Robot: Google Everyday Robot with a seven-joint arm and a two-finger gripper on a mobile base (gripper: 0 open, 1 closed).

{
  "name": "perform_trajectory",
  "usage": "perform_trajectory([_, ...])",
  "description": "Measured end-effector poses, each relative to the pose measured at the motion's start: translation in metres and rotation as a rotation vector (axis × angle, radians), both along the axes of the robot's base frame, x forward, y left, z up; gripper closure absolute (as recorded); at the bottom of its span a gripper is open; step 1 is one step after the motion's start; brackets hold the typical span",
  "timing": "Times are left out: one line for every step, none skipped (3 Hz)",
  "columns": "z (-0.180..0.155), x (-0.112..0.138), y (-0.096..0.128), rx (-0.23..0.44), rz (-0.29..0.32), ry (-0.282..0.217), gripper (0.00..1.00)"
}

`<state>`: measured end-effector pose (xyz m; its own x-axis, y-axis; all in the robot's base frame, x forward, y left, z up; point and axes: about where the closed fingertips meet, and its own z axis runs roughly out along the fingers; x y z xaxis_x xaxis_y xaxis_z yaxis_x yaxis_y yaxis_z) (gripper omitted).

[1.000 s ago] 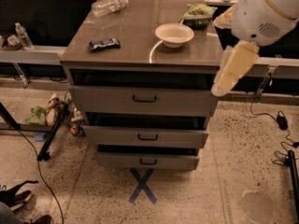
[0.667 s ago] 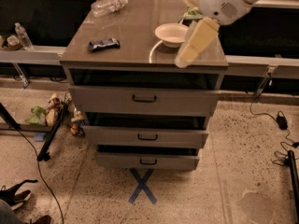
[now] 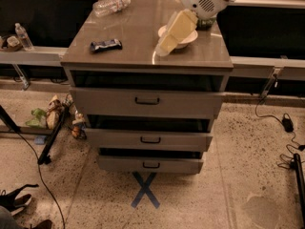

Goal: Place rxbar blueberry into paper bowl

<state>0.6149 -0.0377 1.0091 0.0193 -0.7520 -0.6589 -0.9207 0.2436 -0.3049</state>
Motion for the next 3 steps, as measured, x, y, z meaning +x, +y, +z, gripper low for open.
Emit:
perform_trajectory([0.000,0.000,0.000,0.000,0.001,0.000,0.00])
perform_trajectory([-0.028,0.058,0.000,0.086,-0.049,0.024,0.00])
perform_trajectory([-0.054,0.110,0.001,0.168,-0.106,0.037,0.00])
